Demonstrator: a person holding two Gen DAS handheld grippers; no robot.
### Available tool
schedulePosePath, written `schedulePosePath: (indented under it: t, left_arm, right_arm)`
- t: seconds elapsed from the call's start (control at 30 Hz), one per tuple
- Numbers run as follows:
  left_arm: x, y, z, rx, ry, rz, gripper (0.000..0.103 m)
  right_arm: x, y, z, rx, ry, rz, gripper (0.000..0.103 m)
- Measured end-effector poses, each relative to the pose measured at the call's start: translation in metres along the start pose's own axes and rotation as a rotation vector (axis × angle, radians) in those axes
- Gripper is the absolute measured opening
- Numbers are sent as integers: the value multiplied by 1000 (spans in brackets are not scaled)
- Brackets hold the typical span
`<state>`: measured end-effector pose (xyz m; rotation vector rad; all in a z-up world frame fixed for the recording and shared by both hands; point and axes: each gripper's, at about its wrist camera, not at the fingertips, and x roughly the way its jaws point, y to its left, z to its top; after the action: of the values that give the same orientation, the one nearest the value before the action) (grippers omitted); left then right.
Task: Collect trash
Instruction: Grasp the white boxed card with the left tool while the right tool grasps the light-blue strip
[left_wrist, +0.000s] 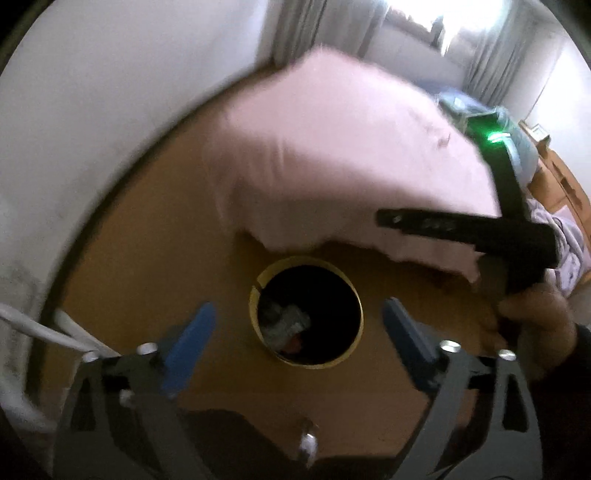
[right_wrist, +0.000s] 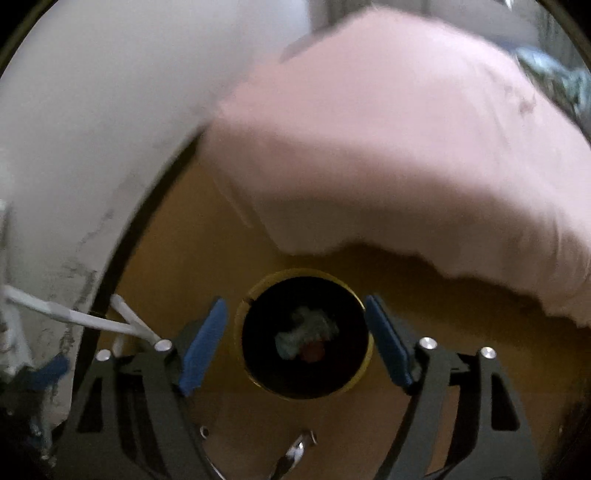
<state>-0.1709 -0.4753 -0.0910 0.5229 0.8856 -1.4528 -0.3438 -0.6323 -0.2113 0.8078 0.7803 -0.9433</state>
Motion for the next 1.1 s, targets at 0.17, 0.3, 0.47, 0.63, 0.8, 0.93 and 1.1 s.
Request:
schedulePosePath:
  t: [0.17,0.3,0.47,0.63,0.8,0.93,1.1]
  left_arm:
    - [-128,33,-8,-21,-142,97,96]
    - [-211,89,-46,-112,-199,298,96]
    - [-303,181,-134,-379,-169,564,96]
    - [-366,237,-235,-647,-168,720,96]
    - [-395,260,-294,-825,-186,722,96]
    - [-396,269,-310,-855,-177,715,96]
    - [-392,286,-310,-846,-158,701,96]
  right_arm:
    - [-72,127,-1,-264,-115,191,81]
    - [-107,247,-22,-475,-108,419,81]
    - [-132,396,-67,-738,-41,628,81]
    - [-152,511,-121,-975,-4,729,80]
    - [-162,583,-135,-1031,-9,755,80]
    - [-149,617,-118,-1002,9,752,68]
    - [-124,649,-118,-1017,62,733,56]
